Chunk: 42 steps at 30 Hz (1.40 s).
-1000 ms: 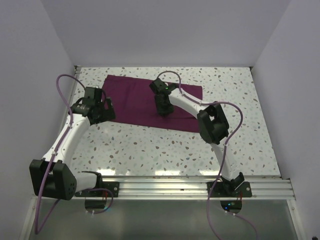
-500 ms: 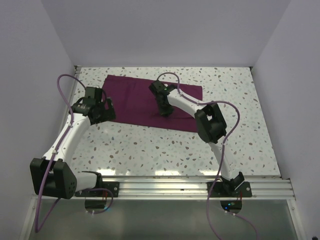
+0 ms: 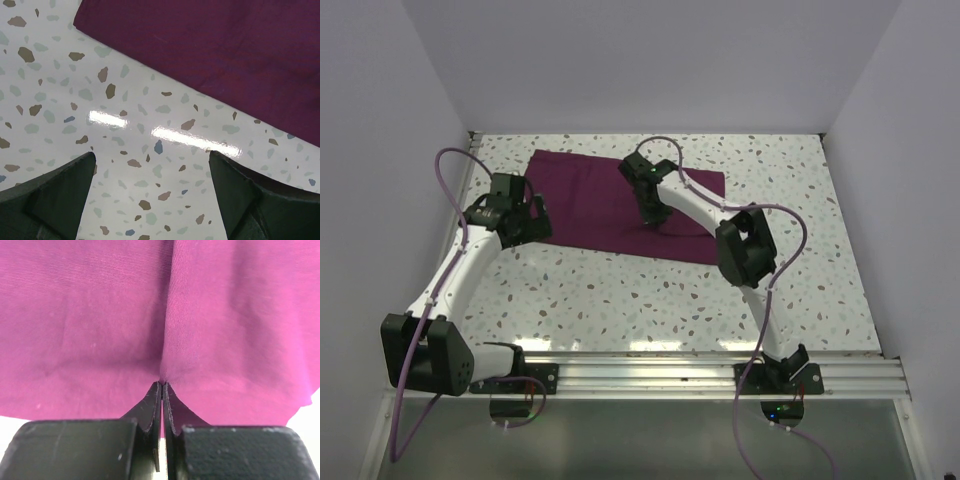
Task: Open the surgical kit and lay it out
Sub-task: Open the surgical kit at the center of the board.
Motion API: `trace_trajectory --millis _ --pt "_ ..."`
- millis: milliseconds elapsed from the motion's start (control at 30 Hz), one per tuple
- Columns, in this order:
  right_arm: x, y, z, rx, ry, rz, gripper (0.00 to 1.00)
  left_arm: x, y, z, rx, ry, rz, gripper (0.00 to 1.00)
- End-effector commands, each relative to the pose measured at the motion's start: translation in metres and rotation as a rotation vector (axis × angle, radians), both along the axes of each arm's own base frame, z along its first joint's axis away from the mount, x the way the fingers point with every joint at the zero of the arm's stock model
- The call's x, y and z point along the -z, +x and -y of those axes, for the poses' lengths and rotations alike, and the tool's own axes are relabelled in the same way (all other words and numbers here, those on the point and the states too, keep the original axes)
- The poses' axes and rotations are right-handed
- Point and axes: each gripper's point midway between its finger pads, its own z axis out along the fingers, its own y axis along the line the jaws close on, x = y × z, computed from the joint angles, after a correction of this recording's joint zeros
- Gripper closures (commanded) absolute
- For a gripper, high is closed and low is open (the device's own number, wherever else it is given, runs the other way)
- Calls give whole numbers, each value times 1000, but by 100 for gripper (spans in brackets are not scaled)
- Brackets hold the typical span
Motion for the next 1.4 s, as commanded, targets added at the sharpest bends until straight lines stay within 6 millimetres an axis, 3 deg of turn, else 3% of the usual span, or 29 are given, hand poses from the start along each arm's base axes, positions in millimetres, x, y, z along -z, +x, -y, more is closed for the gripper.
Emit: trace_trajectory --millis 0,233,367,433,500,533,567,733,767,833,867,900,933,967,1000,1133,1167,1200,1233,1367 --pt "-80 7 6 -4 33 124 100 -16 17 2 4 -6 78 0" --pt "-111 -14 9 -2 85 117 100 -32 26 3 20 -2 120 0" --pt "-119 -47 5 -43 119 82 100 -39 29 3 13 -7 137 0" --pt "-133 -64 4 -65 153 84 100 -45 32 3 3 -7 148 0" --pt "-129 -91 -4 -111 170 42 100 -49 33 2 -5 -8 151 0" --pt "-143 -104 -4 -130 201 54 100 -54 35 1 -13 -6 162 0" --pt "-134 -125 -9 -168 207 8 100 -55 37 1 -19 -5 164 0" --pt "-139 -220 -14 -310 310 -112 100 -79 46 -2 -66 -2 195 0" --pt "-140 -253 -5 -364 313 -131 100 -82 47 -4 -78 0 195 0" --pt "-139 -284 9 -374 321 -162 100 -101 50 -8 -114 8 224 0" --pt "-137 -311 22 -409 336 -194 100 -107 51 -10 -127 11 229 0" --pt "-137 -325 29 -400 357 -214 100 -111 48 -11 -136 16 221 0" --pt "-136 -339 36 -409 377 -250 100 -127 51 -13 -161 14 260 0" --pt "-122 -354 50 -408 354 -300 100 -132 51 -14 -169 10 268 0" --pt "-128 -363 61 -398 395 -298 100 -142 49 -14 -179 3 283 0" --pt "-108 -383 102 -389 343 -343 100 -155 40 -13 -228 -42 302 0" --pt "-100 -383 115 -374 291 -343 76 -160 35 -14 -235 -52 319 0" --pt "-97 -381 122 -360 261 -336 28 -155 30 -13 -243 -58 311 0" --pt "-95 -379 126 -351 234 -335 2 -154 27 -13 -246 -64 311 0" --pt "-107 -362 131 -331 170 -255 2 -142 14 -13 -237 -67 294 0"
